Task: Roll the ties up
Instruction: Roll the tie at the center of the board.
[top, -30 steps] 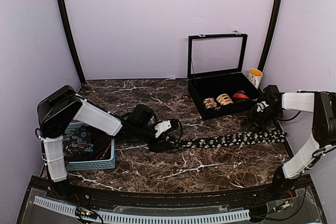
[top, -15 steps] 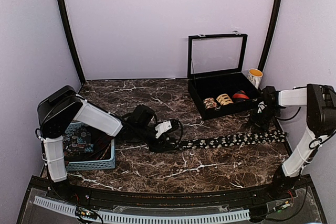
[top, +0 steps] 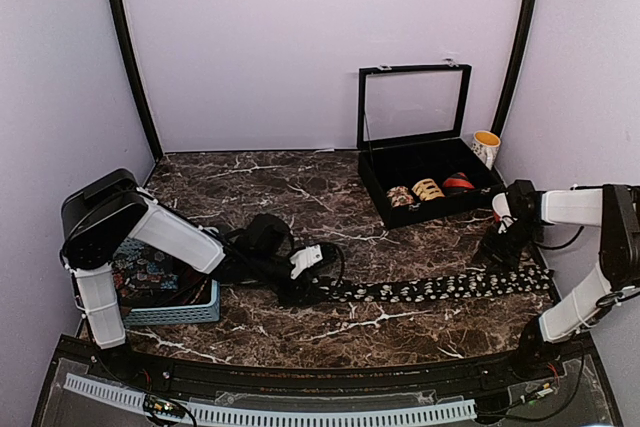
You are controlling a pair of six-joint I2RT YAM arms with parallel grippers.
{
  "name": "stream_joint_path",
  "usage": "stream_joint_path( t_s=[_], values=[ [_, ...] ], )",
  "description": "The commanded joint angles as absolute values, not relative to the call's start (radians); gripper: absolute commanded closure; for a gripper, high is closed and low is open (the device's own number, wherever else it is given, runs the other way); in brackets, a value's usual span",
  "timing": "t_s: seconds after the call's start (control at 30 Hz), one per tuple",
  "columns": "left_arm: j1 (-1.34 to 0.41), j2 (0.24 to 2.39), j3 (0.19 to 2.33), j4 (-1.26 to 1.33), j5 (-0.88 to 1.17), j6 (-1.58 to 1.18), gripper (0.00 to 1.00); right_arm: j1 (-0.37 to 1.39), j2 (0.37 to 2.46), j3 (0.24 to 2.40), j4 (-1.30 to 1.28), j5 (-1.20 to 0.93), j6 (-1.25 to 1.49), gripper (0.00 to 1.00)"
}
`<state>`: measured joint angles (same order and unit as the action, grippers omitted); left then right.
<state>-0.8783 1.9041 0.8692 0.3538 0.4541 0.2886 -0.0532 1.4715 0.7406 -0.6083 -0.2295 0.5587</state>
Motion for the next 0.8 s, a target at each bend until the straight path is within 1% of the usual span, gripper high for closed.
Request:
stream_joint_path(
  t_s=[0.0,0.07,0.13,0.27,0.4,0.57,0.77],
  values=[
    [-0.893,1.850,0.827,0.330,0.437,0.243,0.63,-0.043,1.480,0.740,-0.637,-0.294,0.539,0.54],
    [-0.899,1.843,0.821,0.326,0.430,0.226,0.62,-0.019,1.442,0.769,-0.628,-0.339,0.513,0.51],
    [-0.908,1.837,0.814,0.322,0.426,0.209,0.61,0.014,1.388,0.788,-0.607,-0.405,0.509,0.50],
    [-0.925,1.823,0.786,0.338,0.401,0.189,0.59,0.141,1.349,0.775,-0.517,-0.575,0.587,0.55],
    [-0.927,1.815,0.755,0.362,0.378,0.182,0.52,0.377,1.362,0.753,-0.337,-0.664,0.734,0.59],
    [-0.927,1.779,0.697,0.433,0.378,0.177,0.45,0.568,1.473,0.800,-0.184,-0.698,0.832,0.63],
    [-0.927,1.757,0.648,0.490,0.390,0.178,0.45,0.711,1.704,0.974,-0.156,-0.699,0.825,0.67]
  ],
)
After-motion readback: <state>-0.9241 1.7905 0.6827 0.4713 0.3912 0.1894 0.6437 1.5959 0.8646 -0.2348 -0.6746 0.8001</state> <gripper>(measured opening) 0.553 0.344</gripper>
